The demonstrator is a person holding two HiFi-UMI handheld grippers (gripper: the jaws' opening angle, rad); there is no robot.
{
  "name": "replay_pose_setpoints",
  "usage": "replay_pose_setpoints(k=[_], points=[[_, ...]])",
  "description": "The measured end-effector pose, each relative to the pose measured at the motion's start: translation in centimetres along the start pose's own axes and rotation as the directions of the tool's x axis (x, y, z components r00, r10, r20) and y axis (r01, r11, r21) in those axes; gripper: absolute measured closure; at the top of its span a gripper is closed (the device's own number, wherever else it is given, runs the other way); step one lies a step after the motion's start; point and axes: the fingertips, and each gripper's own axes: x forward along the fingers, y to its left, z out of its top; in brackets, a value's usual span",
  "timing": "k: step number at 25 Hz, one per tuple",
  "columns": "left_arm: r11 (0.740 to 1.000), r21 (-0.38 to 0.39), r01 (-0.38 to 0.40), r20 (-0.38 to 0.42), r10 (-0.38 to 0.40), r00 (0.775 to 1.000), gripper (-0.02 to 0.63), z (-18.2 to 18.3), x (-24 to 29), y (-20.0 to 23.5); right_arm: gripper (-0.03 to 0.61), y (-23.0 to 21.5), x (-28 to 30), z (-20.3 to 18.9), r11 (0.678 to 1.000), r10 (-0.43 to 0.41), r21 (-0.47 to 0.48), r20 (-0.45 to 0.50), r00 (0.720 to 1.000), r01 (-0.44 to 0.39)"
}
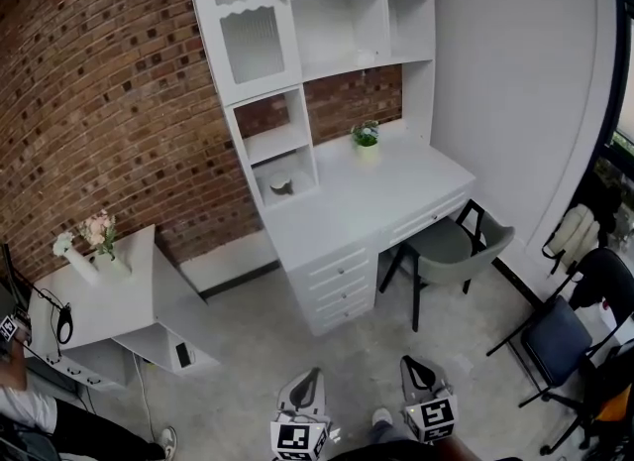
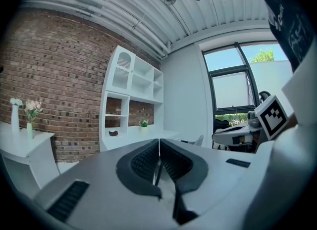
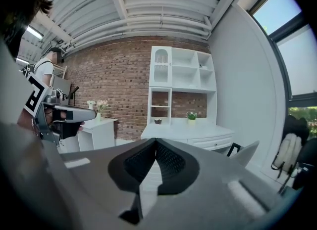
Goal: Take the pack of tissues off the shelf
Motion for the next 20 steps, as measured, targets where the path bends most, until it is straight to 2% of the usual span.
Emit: replay_pose_setpoints(k=[20], points=[[0.999,-0.014,-0.035,0.011,0.035,0.999,0.603,0.1,11.5,-1.3,0.575,-9.4,7.3,1.6,0.999,0.030,-0.012,0.026,0.999,-0.030]])
